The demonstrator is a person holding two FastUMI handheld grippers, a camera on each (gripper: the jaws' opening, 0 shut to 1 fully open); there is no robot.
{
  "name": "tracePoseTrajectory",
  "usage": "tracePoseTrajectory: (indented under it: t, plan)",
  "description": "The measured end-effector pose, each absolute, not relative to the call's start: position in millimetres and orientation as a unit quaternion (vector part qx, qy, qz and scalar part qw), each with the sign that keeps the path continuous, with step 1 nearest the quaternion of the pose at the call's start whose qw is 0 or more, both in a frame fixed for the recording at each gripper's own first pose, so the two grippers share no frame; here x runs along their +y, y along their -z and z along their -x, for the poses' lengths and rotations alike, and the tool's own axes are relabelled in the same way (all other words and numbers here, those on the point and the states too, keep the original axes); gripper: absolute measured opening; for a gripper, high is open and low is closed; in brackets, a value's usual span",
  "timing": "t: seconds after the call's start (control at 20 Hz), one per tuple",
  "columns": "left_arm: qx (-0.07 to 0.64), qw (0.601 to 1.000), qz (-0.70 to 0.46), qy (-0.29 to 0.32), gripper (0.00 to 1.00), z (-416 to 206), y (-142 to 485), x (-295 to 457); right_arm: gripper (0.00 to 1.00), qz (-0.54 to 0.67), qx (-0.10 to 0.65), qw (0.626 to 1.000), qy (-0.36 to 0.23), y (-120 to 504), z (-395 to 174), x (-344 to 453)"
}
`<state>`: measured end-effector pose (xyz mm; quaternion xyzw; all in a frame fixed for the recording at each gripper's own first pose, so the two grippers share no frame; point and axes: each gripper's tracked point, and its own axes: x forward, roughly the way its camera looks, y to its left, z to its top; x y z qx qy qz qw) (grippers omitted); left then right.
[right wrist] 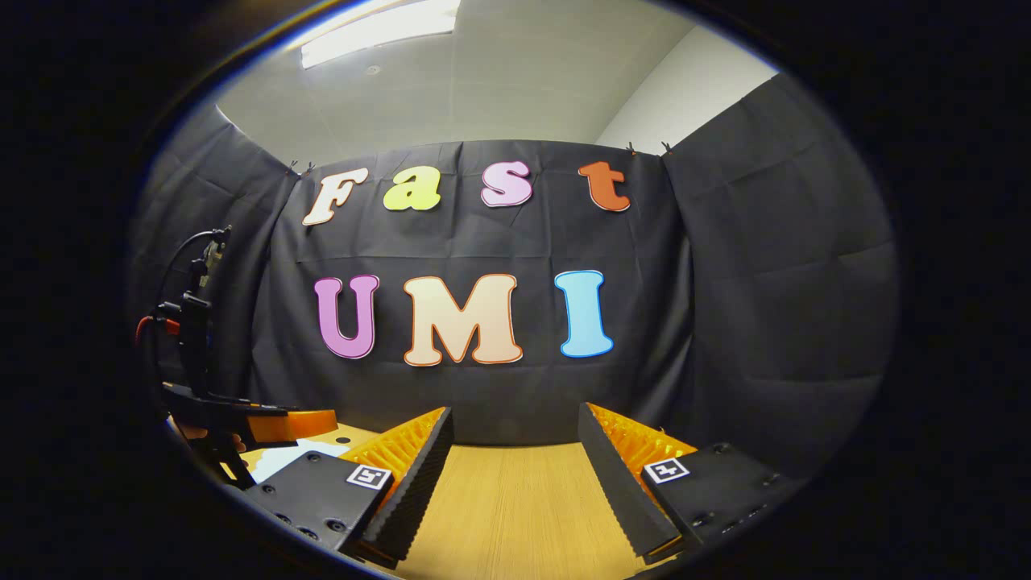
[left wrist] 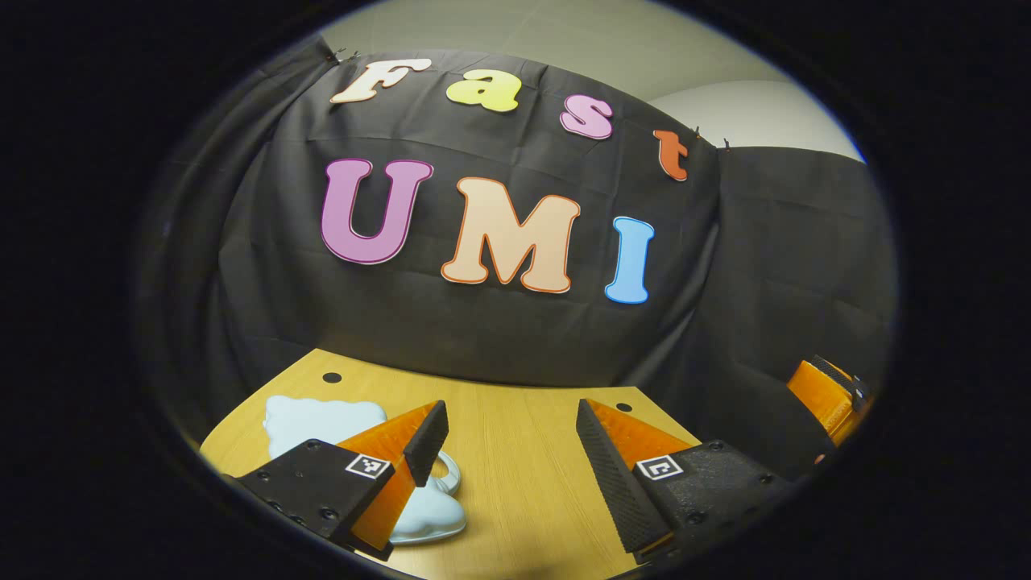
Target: First open the suitcase, pack the skin care products into it, and then close the suitcase.
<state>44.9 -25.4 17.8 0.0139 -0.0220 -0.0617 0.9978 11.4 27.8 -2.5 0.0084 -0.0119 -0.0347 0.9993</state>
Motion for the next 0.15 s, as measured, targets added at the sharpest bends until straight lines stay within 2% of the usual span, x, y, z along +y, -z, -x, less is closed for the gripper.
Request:
tracePoseTrajectory:
  t: [0.15]
  plan:
    - [-0.023,0.998,-0.008,0.059,0.95,-43.3,-16.5,-24.4,0.98,-0.011,-0.013,0.999,0.031,1.8,-10.1,29.7]
